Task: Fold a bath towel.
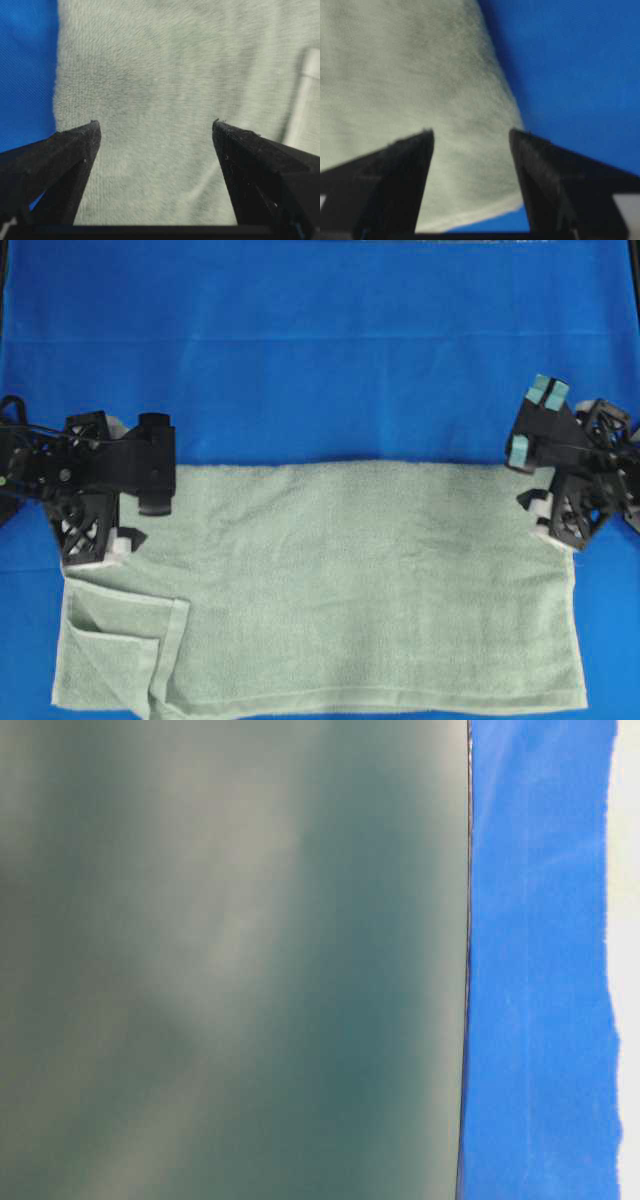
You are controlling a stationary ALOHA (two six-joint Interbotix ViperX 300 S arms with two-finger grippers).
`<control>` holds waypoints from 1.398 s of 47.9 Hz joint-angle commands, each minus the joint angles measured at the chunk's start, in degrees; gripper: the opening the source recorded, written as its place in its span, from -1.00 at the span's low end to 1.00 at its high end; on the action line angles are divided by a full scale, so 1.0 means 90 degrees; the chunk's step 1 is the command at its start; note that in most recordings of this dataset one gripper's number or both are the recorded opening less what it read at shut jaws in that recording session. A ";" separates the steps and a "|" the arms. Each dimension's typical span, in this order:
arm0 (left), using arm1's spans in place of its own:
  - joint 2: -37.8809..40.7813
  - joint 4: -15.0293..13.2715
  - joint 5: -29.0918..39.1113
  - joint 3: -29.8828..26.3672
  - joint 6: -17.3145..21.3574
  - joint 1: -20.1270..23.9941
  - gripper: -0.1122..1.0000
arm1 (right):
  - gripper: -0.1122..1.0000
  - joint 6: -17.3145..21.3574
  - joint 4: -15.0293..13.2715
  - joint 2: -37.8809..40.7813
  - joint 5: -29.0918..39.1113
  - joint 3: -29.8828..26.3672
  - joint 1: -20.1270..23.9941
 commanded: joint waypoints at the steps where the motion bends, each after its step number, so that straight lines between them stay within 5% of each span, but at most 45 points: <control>1: 0.0137 0.0127 -0.0352 0.0195 0.0000 0.0303 0.75 | 0.32 -0.0020 -0.0078 0.0264 -0.0498 0.0215 -0.0293; 13: 0.0537 0.0576 -0.1436 0.0938 0.0000 0.1162 0.75 | 0.32 -0.0010 -0.0352 0.1094 -0.1543 0.0449 -0.0645; 22: 0.0674 0.0488 -0.1436 0.1162 -0.0146 0.1162 0.69 | 0.25 0.0010 -0.0342 0.1318 -0.1748 0.0430 -0.0645; 25: 0.0674 0.0430 -0.1230 0.1133 -0.0186 0.1045 0.53 | 0.06 0.0010 -0.0342 0.1299 -0.1748 0.0439 -0.0654; 31: 0.0693 0.0420 -0.0947 0.1094 -0.0205 0.0811 -0.09 | -0.54 0.0029 -0.0283 0.1221 -0.1729 0.0420 -0.0645; 37: 0.0615 0.0342 -0.0801 0.1006 -0.0205 0.0586 -0.63 | -0.59 0.0029 -0.0225 0.0938 -0.1592 0.0371 -0.0645; 51: -0.0439 0.0293 0.1016 -0.0117 -0.0244 0.0273 -0.64 | -0.59 -0.0029 -0.0420 -0.0889 0.0078 -0.0459 -0.0645; 57: -0.1016 0.0186 0.1807 -0.0762 -0.0352 0.0156 -0.64 | -0.59 -0.0029 -0.0947 -0.1699 0.0508 -0.0889 -0.0635; 67: -0.1855 0.0156 0.2168 -0.1797 -0.0791 -0.0283 -0.64 | -0.59 0.0098 -0.2734 -0.2354 0.0654 -0.1338 -0.0859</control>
